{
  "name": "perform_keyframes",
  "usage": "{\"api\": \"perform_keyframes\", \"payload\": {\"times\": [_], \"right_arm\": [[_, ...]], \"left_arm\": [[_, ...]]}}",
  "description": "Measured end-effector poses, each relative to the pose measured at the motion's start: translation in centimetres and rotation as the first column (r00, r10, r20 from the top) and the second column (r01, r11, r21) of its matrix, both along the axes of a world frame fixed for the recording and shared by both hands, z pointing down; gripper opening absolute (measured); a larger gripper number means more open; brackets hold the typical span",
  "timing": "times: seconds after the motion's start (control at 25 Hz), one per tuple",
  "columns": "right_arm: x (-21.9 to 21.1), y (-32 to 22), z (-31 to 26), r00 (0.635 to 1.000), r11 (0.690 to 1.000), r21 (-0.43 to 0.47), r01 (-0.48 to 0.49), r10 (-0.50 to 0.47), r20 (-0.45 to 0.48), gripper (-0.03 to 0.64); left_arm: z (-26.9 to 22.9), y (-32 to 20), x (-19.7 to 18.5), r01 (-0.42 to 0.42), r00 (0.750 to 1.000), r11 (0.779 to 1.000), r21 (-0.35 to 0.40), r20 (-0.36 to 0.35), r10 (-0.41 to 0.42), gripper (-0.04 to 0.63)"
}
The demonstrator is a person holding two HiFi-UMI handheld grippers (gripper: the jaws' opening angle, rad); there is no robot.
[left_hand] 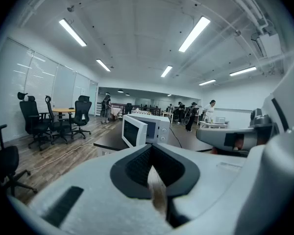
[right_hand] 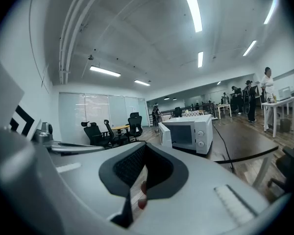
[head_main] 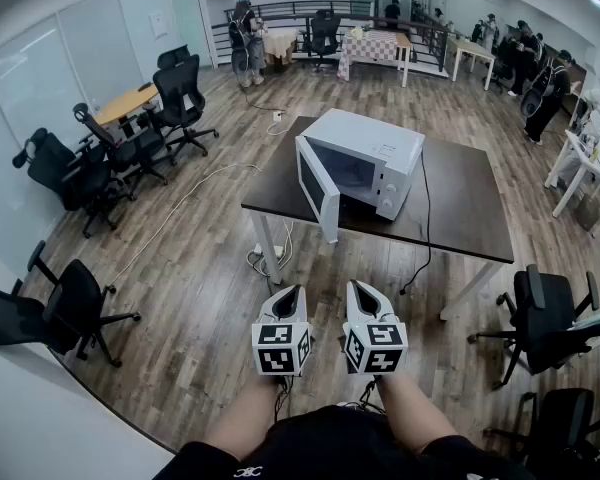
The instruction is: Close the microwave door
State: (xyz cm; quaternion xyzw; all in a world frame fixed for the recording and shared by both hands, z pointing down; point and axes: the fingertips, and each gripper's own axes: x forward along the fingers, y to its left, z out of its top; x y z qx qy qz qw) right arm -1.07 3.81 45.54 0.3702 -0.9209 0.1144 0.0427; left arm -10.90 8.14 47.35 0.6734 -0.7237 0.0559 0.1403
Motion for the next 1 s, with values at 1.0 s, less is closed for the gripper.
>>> {"api": "perform_keyframes", "payload": {"times": [1.0], "right_arm": [[2.0,-2.2,0.0,1.000,1.000,0.009,0.005,-0.005,0.023,0.006]], "left_arm": [[1.2,-2.4,1.4,-0.002,1.000,0.999,-0.041,0.003,0.003,0.011]]}}
